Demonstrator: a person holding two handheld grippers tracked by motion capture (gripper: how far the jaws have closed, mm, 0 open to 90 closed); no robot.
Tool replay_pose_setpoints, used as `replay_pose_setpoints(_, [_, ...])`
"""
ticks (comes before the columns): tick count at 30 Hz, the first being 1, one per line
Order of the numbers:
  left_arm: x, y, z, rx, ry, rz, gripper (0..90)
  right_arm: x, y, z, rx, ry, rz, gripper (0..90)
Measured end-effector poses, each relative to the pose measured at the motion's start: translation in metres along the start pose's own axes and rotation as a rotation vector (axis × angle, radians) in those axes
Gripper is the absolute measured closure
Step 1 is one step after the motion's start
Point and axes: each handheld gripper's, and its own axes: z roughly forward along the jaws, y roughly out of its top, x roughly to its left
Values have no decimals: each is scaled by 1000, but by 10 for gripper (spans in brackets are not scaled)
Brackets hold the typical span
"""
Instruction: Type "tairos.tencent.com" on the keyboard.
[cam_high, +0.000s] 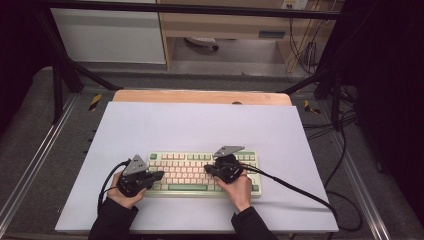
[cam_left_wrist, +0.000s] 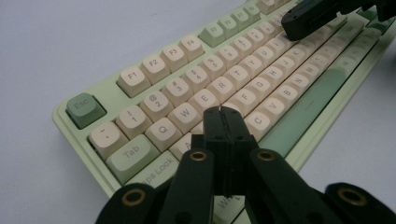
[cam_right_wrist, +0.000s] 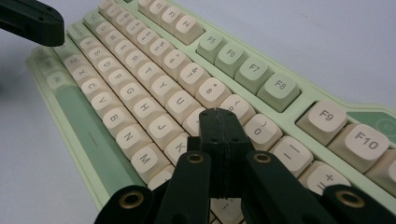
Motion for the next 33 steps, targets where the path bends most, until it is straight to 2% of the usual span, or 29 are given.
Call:
replay_pose_setpoints(13, [0, 0, 0, -2, 2, 1, 900, 0, -1, 1, 1, -5, -6, 900])
replay_pose_setpoints(24, [0, 0, 0, -5, 4, -2, 900, 8, 3, -17, -42, 33, -22, 900])
replay_pose_setpoints(33, [0, 0, 0, -3, 4, 0, 900, 19, 6, -20, -47, 60, -47, 900])
